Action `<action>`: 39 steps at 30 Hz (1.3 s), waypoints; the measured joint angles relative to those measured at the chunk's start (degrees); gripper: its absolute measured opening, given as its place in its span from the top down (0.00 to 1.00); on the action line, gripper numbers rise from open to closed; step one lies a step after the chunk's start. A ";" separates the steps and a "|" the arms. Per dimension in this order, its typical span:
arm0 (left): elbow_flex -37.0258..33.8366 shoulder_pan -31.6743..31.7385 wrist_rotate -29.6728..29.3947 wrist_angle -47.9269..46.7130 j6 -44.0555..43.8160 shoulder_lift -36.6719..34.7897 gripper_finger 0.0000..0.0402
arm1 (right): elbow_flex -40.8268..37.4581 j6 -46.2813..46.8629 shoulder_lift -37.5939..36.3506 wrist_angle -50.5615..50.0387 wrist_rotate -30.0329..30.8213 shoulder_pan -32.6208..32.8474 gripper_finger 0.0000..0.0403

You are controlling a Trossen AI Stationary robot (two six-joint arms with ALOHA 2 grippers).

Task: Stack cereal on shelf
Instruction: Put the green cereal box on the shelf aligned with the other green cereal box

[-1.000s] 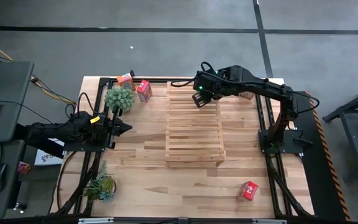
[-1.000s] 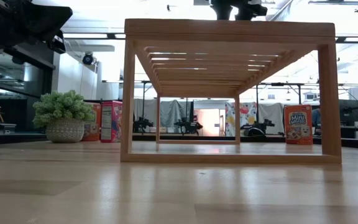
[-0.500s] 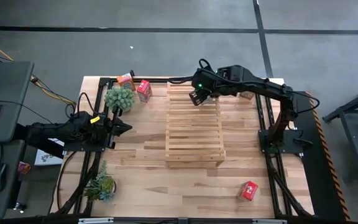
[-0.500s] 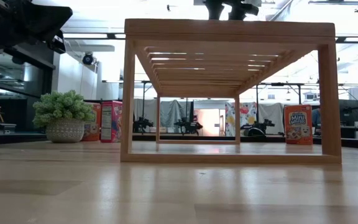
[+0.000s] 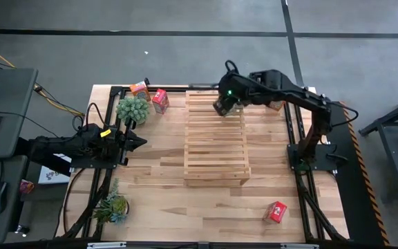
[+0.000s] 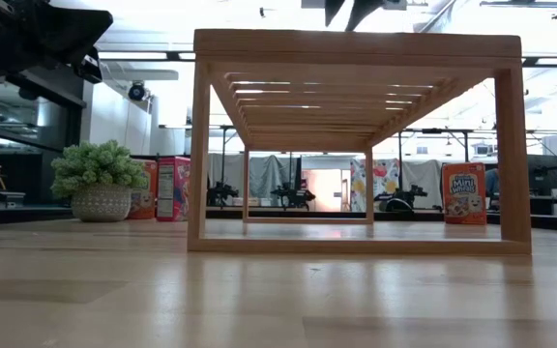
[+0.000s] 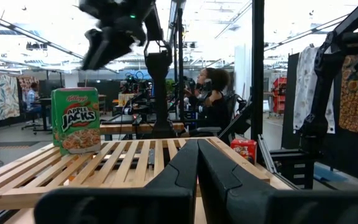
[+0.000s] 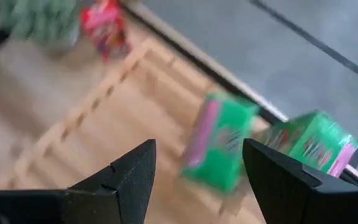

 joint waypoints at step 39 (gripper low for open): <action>0.02 0.02 0.19 -1.09 0.00 0.00 1.00 | -57.72 -21.18 -21.10 53.76 11.79 4.76 1.00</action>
